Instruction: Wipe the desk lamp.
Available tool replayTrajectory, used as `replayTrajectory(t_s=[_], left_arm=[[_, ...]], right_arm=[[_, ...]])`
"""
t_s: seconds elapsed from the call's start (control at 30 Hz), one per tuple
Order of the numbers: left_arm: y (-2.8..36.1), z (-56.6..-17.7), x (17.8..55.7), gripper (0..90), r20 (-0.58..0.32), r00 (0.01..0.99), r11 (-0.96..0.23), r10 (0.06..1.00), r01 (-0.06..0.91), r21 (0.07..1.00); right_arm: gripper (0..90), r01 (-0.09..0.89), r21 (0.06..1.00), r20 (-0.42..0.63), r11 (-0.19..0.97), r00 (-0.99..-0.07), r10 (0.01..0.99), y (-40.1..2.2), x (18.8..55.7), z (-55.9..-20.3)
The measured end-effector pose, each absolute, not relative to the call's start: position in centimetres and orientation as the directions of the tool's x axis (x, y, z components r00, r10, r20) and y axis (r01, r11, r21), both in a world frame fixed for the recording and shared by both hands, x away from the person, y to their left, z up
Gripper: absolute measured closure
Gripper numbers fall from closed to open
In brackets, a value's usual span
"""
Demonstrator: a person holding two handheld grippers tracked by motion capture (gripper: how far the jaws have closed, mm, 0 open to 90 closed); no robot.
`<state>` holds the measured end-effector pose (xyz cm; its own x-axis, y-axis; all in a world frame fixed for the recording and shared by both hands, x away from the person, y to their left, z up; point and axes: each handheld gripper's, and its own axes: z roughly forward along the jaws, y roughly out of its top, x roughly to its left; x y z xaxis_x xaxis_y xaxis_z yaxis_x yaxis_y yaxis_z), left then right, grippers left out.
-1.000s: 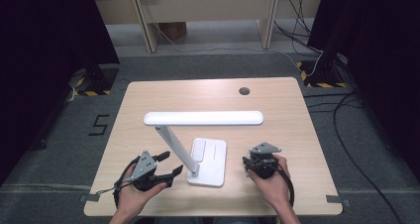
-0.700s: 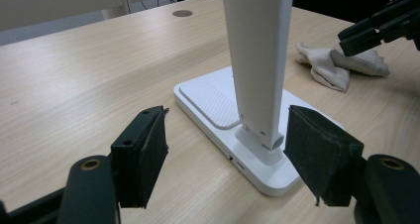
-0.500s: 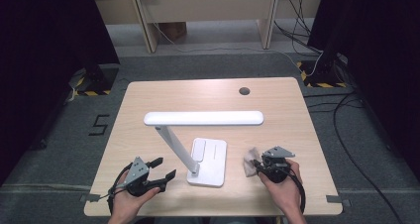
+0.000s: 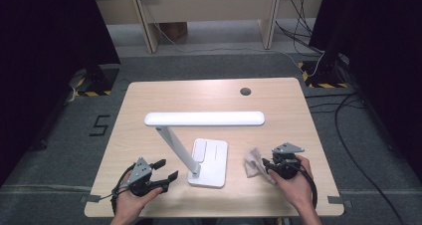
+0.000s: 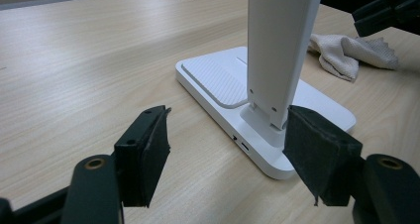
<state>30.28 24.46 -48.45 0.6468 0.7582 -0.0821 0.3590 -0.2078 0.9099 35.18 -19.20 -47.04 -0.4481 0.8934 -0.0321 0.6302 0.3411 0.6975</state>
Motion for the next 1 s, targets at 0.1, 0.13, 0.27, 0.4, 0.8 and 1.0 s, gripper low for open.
replayTrajectory(t_s=[0.1,0.13,0.27,0.4,0.8,1.0], left_arm=[[24.4,-48.5,30.3,32.9,-0.078,0.649,-0.212,0.757,0.356,0.91],[24.5,-48.5,30.3,32.9,-0.078,0.649,-0.212,0.757,0.356,0.91],[24.6,-48.7,30.1,33.0,-0.078,0.648,-0.212,0.758,0.358,0.91],[24.8,-49.0,30.1,33.1,-0.086,0.642,-0.204,0.762,0.364,0.909],[24.9,-48.8,29.9,33.4,-0.085,0.643,-0.204,0.761,0.362,0.909],[25.0,-48.7,29.5,33.5,-0.081,0.645,-0.205,0.76,0.356,0.912]], right_arm=[[51.1,0.643,0.694,-0.014,0.325,-0.439,0.899,-19.9,35.5,-47.2],[50.5,0.645,0.692,-0.01,0.324,-0.44,0.898,-20.0,35.6,-47.2],[45.3,0.649,0.682,0.0,0.336,-0.46,0.888,-19.7,35.6,-47.4],[39.2,0.634,0.676,-0.009,0.376,-0.502,0.865,-19.1,35.6,-47.6],[36.2,0.601,0.656,-0.024,0.456,-0.587,0.809,-17.1,35.6,-47.2],[44.0,0.637,0.606,-0.032,0.476,-0.579,0.815,-17.2,35.7,-48.7]])
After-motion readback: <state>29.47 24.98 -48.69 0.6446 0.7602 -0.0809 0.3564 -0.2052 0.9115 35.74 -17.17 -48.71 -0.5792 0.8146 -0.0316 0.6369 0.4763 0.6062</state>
